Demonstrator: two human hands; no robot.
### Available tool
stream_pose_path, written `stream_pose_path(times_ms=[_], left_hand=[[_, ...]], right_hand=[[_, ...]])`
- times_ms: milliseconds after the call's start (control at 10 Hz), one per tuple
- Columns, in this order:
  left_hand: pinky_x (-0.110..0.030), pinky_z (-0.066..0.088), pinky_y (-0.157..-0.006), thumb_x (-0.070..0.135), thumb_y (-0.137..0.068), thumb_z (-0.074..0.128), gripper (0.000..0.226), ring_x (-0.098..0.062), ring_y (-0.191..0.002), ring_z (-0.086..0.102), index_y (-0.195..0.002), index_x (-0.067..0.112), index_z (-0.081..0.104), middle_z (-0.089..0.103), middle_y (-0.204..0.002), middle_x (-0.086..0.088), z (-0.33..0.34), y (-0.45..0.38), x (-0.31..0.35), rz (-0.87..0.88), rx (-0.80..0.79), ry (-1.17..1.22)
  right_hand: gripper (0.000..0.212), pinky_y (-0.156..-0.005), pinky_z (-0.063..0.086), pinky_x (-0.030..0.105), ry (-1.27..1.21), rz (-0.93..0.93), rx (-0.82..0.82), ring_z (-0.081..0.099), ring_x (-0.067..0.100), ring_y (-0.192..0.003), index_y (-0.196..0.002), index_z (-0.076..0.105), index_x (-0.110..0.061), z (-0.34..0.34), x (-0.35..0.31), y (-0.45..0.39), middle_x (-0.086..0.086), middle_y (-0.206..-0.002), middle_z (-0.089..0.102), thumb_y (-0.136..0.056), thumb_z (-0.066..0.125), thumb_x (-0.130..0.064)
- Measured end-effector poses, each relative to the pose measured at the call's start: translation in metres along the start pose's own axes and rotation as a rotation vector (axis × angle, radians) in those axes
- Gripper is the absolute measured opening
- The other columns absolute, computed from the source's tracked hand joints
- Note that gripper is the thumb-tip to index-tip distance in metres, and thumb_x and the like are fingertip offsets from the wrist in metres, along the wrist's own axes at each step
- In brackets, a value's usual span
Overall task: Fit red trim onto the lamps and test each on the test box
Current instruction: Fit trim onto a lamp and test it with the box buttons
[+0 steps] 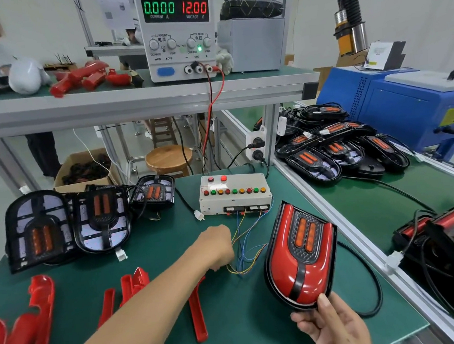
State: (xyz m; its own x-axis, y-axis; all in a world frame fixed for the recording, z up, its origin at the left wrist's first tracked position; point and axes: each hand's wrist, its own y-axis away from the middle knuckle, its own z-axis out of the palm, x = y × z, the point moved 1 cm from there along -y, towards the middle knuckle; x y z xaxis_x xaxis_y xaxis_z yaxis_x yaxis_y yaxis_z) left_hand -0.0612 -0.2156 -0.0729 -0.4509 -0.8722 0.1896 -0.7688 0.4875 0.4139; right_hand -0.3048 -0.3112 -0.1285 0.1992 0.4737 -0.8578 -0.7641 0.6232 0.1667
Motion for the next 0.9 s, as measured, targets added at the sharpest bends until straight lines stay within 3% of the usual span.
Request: stream_pose_path(times_ms=[100, 200, 300, 500, 600, 700, 800, 900], left_hand=[[-0.032, 0.045, -0.054, -0.005, -0.083, 0.056, 0.02, -0.02, -0.055, 0.053, -0.072, 0.009, 0.047, 0.054, -0.065, -0.008, 0.003, 0.006, 0.004, -0.009, 0.096, -0.033], [-0.032, 0.046, -0.059, -0.003, -0.086, 0.055, 0.02, -0.02, -0.058, 0.054, -0.075, 0.011, 0.045, 0.052, -0.072, -0.005, 0.006, 0.009, 0.007, -0.007, 0.101, -0.042], [-0.03, 0.049, -0.053, -0.004, -0.085, 0.055, 0.019, -0.021, -0.054, 0.058, -0.075, 0.01, 0.048, 0.055, -0.069, -0.007, 0.006, 0.008, 0.007, -0.032, 0.096, 0.01], [-0.032, 0.053, -0.06, 0.002, -0.08, 0.069, 0.022, -0.025, -0.073, 0.071, -0.073, 0.011, 0.05, 0.068, -0.071, -0.009, 0.005, 0.011, -0.006, -0.108, 0.075, 0.217], [-0.024, 0.044, -0.049, 0.002, -0.081, 0.073, 0.022, -0.018, -0.062, 0.06, -0.073, 0.011, 0.054, 0.062, -0.068, -0.004, 0.002, 0.015, -0.013, -0.119, 0.072, 0.29], [-0.029, 0.051, -0.065, 0.007, -0.083, 0.075, 0.02, -0.02, -0.065, 0.059, -0.073, 0.01, 0.058, 0.065, -0.072, -0.008, -0.003, 0.02, -0.023, -0.095, 0.089, 0.316], [-0.03, 0.047, -0.064, 0.0, -0.084, 0.061, 0.015, -0.023, -0.06, 0.061, -0.076, 0.012, 0.057, 0.061, -0.069, -0.015, -0.007, 0.028, -0.031, -0.066, 0.148, 0.396], [-0.021, 0.049, -0.053, 0.005, -0.089, 0.047, 0.025, -0.015, -0.047, 0.066, -0.102, 0.021, 0.061, 0.07, -0.073, -0.012, -0.009, 0.044, -0.035, 0.001, 0.223, 0.467]], right_hand=[[0.044, -0.049, 0.059, 0.029, -0.002, 0.007, -0.002, 0.07, 0.037, -0.059, -0.122, 0.065, 0.003, 0.0, 0.0, 0.0, 0.035, -0.081, 0.068, -0.082, 0.059, -0.011], [0.044, -0.049, 0.059, 0.029, -0.007, 0.01, 0.0, 0.07, 0.037, -0.059, -0.123, 0.064, 0.002, 0.0, 0.0, 0.001, 0.035, -0.081, 0.069, -0.082, 0.059, -0.011], [0.042, -0.047, 0.059, 0.03, -0.016, 0.009, -0.006, 0.07, 0.037, -0.057, -0.12, 0.066, 0.0, 0.0, -0.001, 0.001, 0.035, -0.08, 0.069, -0.081, 0.059, -0.012], [0.044, -0.048, 0.059, 0.029, -0.013, 0.015, 0.002, 0.07, 0.037, -0.057, -0.122, 0.065, 0.002, 0.001, -0.001, -0.001, 0.035, -0.081, 0.069, -0.081, 0.059, -0.012], [0.043, -0.048, 0.059, 0.029, -0.011, 0.015, 0.007, 0.07, 0.037, -0.058, -0.122, 0.065, 0.001, 0.0, 0.0, -0.001, 0.036, -0.081, 0.069, -0.081, 0.06, -0.012], [0.043, -0.048, 0.059, 0.029, -0.02, 0.02, 0.005, 0.07, 0.038, -0.058, -0.121, 0.065, 0.001, 0.0, 0.0, -0.002, 0.036, -0.082, 0.069, -0.081, 0.06, -0.012], [0.04, -0.048, 0.059, 0.03, -0.026, 0.015, 0.004, 0.07, 0.038, -0.058, -0.119, 0.067, -0.001, 0.0, 0.0, -0.002, 0.036, -0.082, 0.068, -0.081, 0.061, -0.012], [0.04, -0.048, 0.059, 0.029, -0.027, 0.011, 0.003, 0.07, 0.037, -0.057, -0.117, 0.067, -0.001, 0.0, 0.0, -0.002, 0.035, -0.08, 0.069, -0.08, 0.06, -0.012]])
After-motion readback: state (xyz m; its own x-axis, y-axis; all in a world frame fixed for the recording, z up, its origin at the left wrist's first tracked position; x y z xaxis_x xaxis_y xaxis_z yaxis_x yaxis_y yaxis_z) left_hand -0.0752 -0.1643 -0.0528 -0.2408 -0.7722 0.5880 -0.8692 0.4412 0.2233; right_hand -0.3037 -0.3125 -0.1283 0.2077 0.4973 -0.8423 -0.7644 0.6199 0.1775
